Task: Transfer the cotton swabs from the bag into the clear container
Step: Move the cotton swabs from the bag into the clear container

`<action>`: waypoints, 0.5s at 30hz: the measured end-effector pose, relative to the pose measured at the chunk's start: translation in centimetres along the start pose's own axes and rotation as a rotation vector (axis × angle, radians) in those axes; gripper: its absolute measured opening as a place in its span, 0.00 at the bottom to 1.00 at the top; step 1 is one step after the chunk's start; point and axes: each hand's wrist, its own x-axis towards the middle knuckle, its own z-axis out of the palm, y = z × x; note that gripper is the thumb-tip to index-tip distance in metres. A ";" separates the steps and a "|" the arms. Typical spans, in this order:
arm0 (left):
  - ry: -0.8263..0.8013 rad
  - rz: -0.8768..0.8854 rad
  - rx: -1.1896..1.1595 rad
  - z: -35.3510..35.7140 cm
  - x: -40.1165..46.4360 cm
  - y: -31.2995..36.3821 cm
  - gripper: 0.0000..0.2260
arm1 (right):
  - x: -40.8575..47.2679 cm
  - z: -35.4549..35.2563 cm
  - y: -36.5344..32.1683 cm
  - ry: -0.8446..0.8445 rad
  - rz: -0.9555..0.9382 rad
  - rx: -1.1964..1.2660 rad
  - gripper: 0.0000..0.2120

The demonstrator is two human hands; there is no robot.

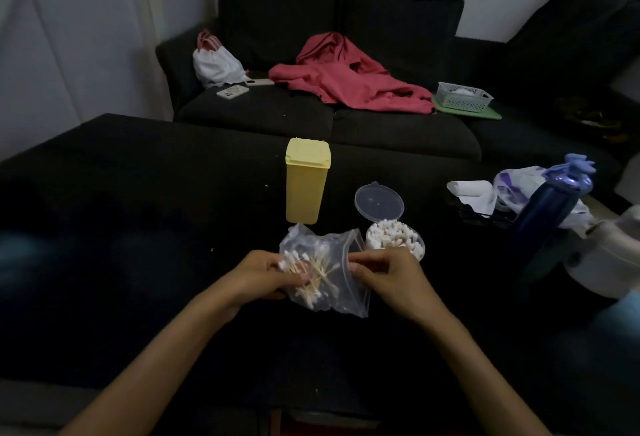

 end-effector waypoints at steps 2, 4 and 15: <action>-0.043 -0.023 -0.019 0.2 0.0 0.0 0.08 | -0.1 0.3 0.1 -0.118 0.036 -0.039 0.06; -0.080 -0.045 -0.040 0.5 0.0 -0.1 0.10 | -0.2 0.6 0.0 -0.203 0.075 -0.061 0.03; -0.120 -0.082 -0.143 1.9 0.1 -0.2 0.10 | -0.2 1.0 -0.2 -0.025 0.314 0.334 0.06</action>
